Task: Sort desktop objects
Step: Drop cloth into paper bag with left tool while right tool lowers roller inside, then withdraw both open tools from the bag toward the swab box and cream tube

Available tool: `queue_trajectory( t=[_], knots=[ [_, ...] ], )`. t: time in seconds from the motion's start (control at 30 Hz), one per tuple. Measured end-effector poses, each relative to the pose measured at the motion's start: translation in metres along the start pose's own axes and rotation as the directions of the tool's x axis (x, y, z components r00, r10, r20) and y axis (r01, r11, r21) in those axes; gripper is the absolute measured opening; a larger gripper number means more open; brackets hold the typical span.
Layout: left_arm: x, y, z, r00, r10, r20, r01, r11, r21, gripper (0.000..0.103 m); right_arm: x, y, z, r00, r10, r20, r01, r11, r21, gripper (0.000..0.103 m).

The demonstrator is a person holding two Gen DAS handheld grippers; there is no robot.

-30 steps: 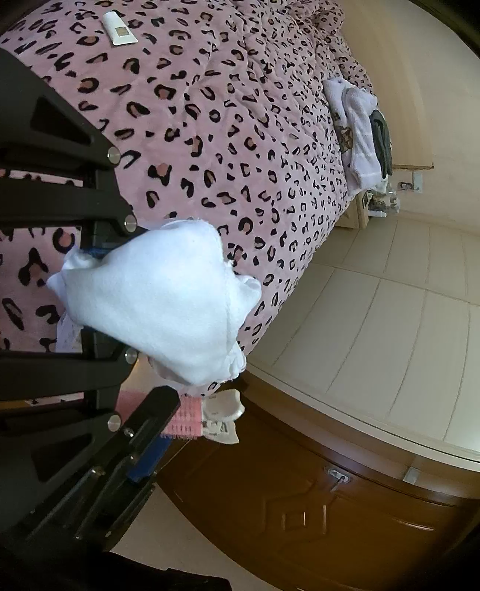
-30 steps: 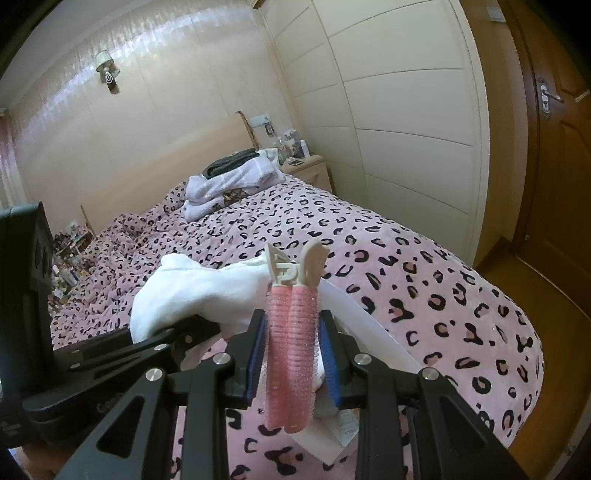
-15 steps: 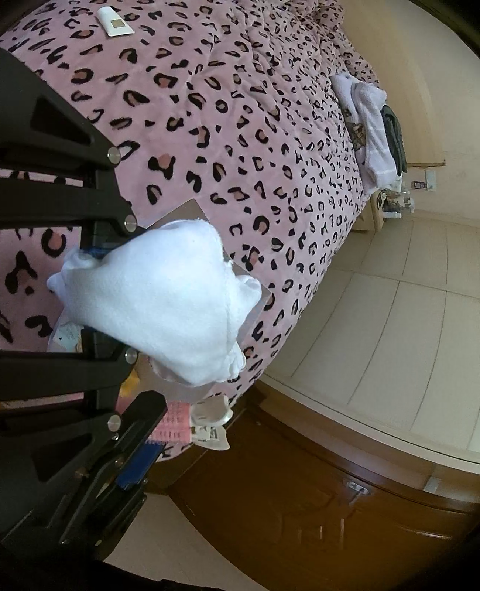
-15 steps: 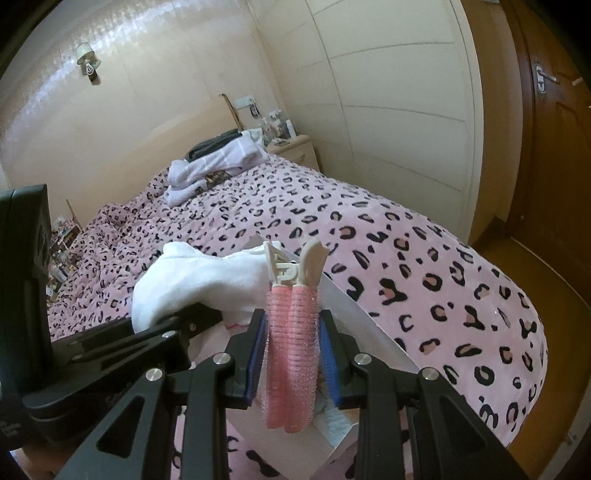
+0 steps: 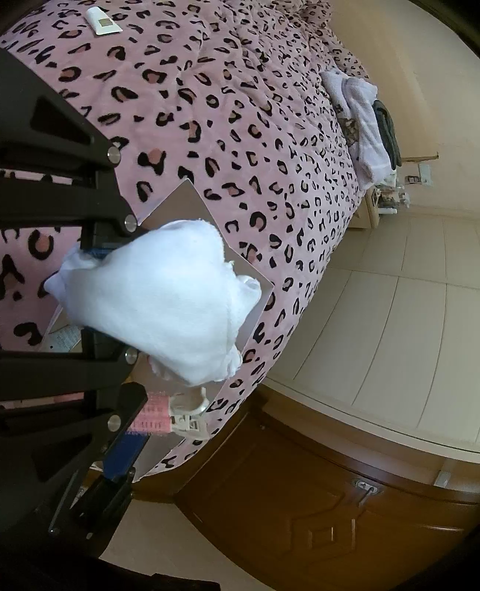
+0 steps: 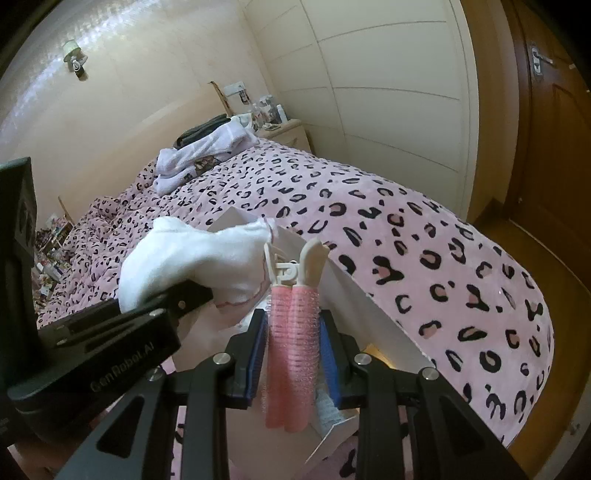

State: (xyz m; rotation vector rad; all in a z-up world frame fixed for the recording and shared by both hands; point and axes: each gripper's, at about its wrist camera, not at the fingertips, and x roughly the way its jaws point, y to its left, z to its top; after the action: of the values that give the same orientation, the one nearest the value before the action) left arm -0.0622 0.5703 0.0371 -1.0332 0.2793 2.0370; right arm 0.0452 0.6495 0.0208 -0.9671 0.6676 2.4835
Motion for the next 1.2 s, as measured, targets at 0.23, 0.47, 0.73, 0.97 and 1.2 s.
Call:
queue_trajectory(
  t=[0.23, 0.47, 0.73, 0.97, 1.2],
  knots=[
    [-0.002, -0.001, -0.001, 1.0, 0.017, 0.008, -0.017, 1.0, 0.005, 0.029, -0.001, 0.001, 0.0, 1.0, -0.006, -0.004, 0.006, 1.0, -0.004, 0.029],
    [-0.006, 0.005, -0.002, 1.0, 0.024, 0.011, -0.024, 1.0, -0.016, 0.052, -0.005, -0.001, 0.001, 1.0, -0.008, -0.012, 0.009, 1.0, 0.023, 0.03],
    [-0.018, 0.011, 0.004, 0.999, 0.032, 0.028, -0.031, 0.998, -0.045, 0.076, -0.014, -0.007, 0.007, 1.0, -0.013, -0.009, 0.013, 0.998, 0.056, 0.035],
    [-0.042, 0.015, 0.005, 0.996, 0.059, 0.061, -0.056, 0.998, -0.041, 0.082, -0.03, 0.004, 0.009, 1.0, 0.001, 0.016, -0.002, 0.999, 0.048, 0.035],
    [-0.08, 0.027, -0.015, 0.987, 0.131, 0.09, -0.127, 0.991, -0.048, 0.086, -0.057, 0.028, 0.008, 0.998, 0.027, 0.057, -0.029, 0.999, 0.02, 0.037]
  ],
)
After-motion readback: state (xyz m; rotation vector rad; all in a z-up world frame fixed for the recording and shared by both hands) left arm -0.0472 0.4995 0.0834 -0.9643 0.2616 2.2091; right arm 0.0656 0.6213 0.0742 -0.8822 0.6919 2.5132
